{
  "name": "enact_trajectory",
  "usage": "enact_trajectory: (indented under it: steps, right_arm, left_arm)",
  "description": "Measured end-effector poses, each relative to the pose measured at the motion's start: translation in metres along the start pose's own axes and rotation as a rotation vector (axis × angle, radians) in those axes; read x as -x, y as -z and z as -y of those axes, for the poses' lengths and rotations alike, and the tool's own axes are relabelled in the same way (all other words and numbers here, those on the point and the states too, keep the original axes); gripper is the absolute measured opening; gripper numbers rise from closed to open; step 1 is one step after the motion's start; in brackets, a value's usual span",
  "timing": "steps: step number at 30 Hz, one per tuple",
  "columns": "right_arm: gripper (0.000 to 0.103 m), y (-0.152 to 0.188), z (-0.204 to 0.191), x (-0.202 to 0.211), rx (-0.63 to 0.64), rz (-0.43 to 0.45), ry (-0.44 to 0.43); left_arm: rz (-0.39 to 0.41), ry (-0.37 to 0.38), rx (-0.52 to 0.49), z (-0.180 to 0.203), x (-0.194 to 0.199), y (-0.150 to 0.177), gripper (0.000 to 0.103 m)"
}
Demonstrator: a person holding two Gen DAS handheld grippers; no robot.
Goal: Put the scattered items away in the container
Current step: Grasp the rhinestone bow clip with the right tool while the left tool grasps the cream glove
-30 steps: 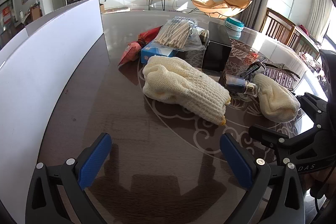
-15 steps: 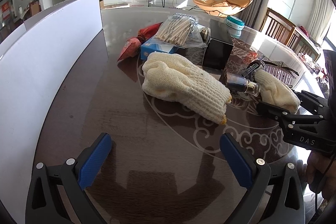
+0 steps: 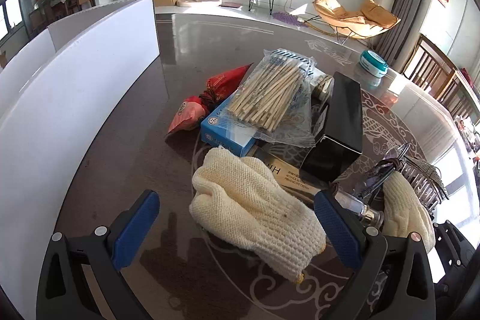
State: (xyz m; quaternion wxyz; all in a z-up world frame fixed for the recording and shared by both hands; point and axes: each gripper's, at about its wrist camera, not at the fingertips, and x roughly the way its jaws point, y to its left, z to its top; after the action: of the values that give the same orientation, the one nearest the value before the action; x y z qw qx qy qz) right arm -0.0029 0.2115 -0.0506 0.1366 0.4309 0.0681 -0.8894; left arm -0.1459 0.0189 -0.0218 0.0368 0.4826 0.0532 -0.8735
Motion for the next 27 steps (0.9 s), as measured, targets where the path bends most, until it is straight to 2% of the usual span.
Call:
enact_trajectory:
  steps: [3,6,9,12,13,14,15,17,19,22,24,27]
  right_arm:
    - [0.06,0.0,0.0,0.0,0.0,0.0,0.0]
    - [0.06,0.0,0.0,0.0,-0.001,0.001,-0.001]
    - [0.06,0.0,0.002,0.0,-0.008,0.003,-0.011]
    - [0.065,0.004,0.011,0.004,-0.041,0.01,-0.071]
    - [0.075,0.009,0.014,0.008,-0.056,0.009,-0.104]
    - [0.091,0.015,0.018,0.013,-0.068,0.002,-0.128]
    - [0.096,0.023,0.021,0.018,-0.077,-0.006,-0.135]
    - [0.099,0.038,0.03,0.031,-0.093,-0.007,-0.135]
    - [0.099,0.05,0.044,0.047,-0.126,0.023,-0.112]
    - [0.099,0.054,0.07,0.062,-0.196,0.068,-0.032]
    - [0.099,0.042,0.081,0.06,-0.212,0.071,-0.01]
    - [0.099,0.016,0.082,0.043,-0.117,0.044,0.06]
  left_arm:
    - [-0.008,0.077,0.012,-0.016,-0.005,0.005,0.103]
    - [0.025,0.09,-0.051,-0.034,0.007,0.015,0.09]
    - [0.02,0.114,-0.12,-0.052,0.018,0.025,0.09]
    - [-0.002,0.157,-0.152,-0.063,0.023,0.033,0.09]
    - [-0.002,0.164,-0.155,-0.064,0.024,0.034,0.09]
    - [-0.001,0.173,-0.155,-0.064,0.024,0.035,0.09]
    - [-0.002,0.184,-0.152,-0.063,0.022,0.035,0.091]
    - [0.001,0.193,-0.154,-0.058,0.018,0.036,0.095]
    - [0.015,0.156,-0.18,-0.046,0.014,0.035,0.098]
    - [0.034,0.072,-0.237,-0.028,0.007,0.037,0.103]
    - [0.034,0.079,-0.241,-0.025,0.006,0.037,0.103]
    - [0.042,0.083,-0.239,-0.03,0.008,0.037,0.103]
